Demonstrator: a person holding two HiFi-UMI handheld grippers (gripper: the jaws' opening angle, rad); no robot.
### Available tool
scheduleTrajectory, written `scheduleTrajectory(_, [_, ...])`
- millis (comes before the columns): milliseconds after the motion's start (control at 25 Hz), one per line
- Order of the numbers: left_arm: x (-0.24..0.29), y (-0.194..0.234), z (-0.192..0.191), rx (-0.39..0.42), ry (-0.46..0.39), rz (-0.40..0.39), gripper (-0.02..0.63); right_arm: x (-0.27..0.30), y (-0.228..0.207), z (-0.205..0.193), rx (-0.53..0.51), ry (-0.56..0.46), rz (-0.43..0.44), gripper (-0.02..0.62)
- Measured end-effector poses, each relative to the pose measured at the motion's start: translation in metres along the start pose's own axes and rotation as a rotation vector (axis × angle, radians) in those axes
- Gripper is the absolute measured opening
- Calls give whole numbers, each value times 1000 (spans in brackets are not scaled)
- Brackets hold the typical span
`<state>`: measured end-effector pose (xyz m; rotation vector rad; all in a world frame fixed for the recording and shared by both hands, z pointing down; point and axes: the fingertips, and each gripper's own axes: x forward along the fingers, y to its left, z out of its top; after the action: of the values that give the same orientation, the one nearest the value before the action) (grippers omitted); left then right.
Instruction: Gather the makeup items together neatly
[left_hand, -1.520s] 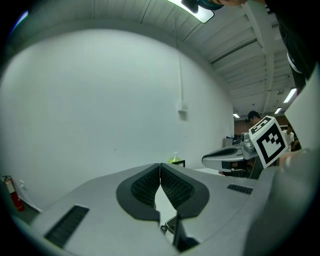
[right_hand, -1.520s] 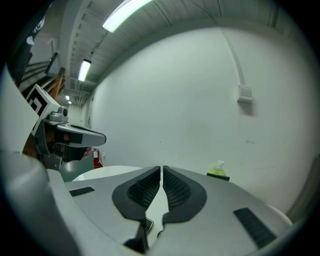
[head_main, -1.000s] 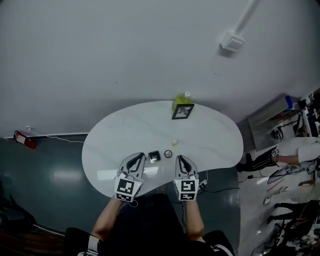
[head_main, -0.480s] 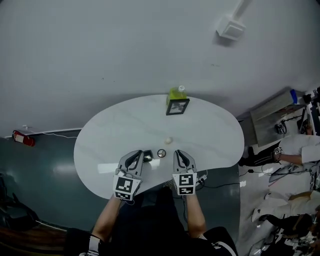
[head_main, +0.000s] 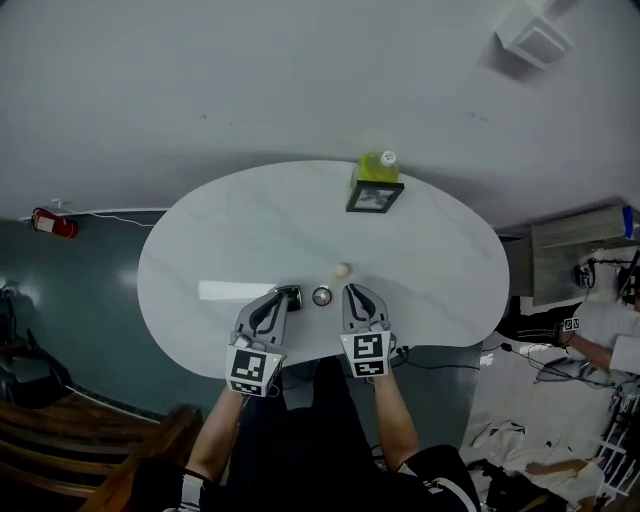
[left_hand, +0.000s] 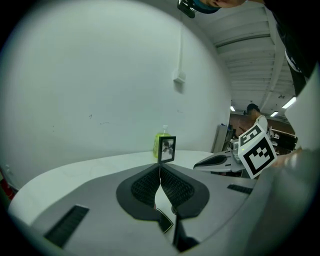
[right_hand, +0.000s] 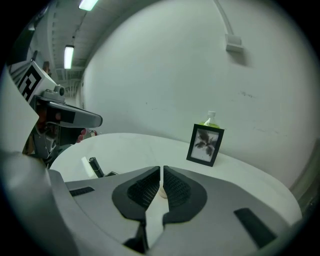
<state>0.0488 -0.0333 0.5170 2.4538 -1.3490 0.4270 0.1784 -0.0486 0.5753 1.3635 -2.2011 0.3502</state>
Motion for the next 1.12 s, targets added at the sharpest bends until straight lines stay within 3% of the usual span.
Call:
scheduleTrajectory(280, [12,-5,-36,-30,56,27,20,23,5,-28,-8,40,72,41])
scheduleTrajectory(640, [17,-7,-48,-63,65,34,20,47,-2,-40,9,50,91,46])
scheduleTrajectory(680, [18,-9,-48,-65,66,31,20,51,-3,-42,11,58,94,58])
scheduleTrajectory(760, [19,-12,-48,-66,67,24,20,59,-5,-45,16,78,106,145])
scheduleTrajectory(1120, [21,-9,-51,-69,78,32,20,77,-7,-55,11,119,115,166])
